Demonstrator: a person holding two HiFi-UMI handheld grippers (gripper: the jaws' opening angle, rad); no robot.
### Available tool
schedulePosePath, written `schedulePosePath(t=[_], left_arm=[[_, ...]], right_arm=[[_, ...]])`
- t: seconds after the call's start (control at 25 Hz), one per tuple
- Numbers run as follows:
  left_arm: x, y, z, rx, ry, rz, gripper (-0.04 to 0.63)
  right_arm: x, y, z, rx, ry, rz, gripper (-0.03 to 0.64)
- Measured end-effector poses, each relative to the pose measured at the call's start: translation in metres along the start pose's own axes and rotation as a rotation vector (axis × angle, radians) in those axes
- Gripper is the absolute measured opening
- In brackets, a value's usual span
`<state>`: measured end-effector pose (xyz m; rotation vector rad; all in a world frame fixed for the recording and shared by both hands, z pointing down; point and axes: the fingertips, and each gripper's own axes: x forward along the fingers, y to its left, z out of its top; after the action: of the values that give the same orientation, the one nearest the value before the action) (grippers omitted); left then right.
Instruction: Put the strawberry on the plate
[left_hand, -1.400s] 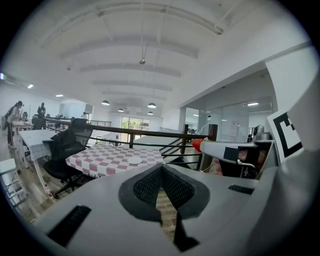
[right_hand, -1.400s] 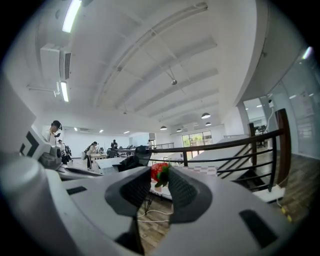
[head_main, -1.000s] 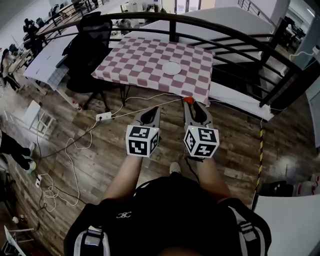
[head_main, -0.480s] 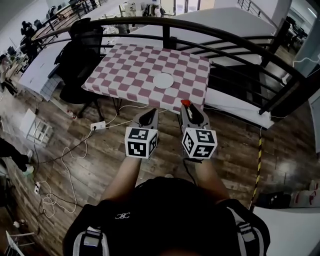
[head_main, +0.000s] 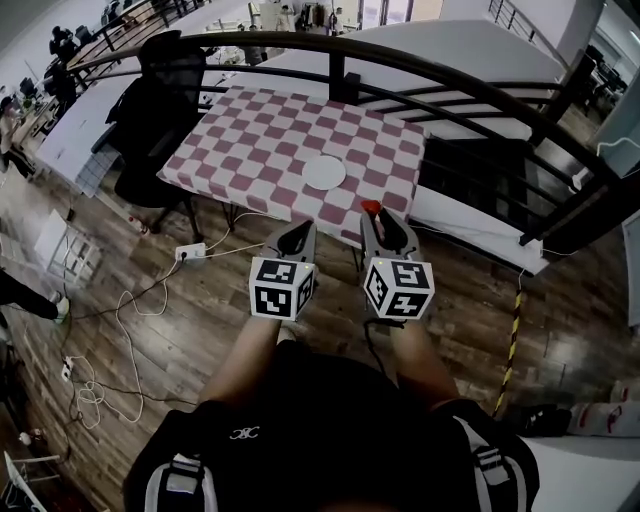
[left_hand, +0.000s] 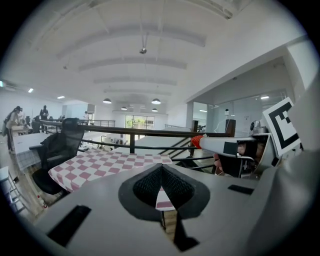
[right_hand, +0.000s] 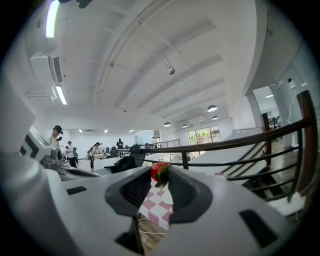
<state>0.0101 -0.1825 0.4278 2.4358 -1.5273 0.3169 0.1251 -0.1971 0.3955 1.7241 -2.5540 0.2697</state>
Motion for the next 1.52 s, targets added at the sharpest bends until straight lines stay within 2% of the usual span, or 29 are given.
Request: schedulePosePath(t=[0.28, 0.68, 1.28, 1.52], left_arm=[[0.035, 0.025, 0.007, -0.026, -0.016, -0.011, -0.010], [0.106, 0.082, 0.032, -0.033, -0.021, -0.050, -0.011], [0.206, 0.174, 0.041, -0.026, 0.050, -0.154, -0.010], [0.236, 0.193, 0.026, -0.052, 0.111, -0.185, -0.011]], right_arm=[[0.039, -0.005, -0.006, -0.012, 0.019, 0.002, 0.115], [0.131, -0.021, -0.001, 0.002, 0.037, -0.016, 0.115], [0.254, -0.032, -0.006, 0.038, 0.050, -0.108, 0.115], [0.283, -0.035, -0.035, 0.081, 0.133, -0.093, 0.115]])
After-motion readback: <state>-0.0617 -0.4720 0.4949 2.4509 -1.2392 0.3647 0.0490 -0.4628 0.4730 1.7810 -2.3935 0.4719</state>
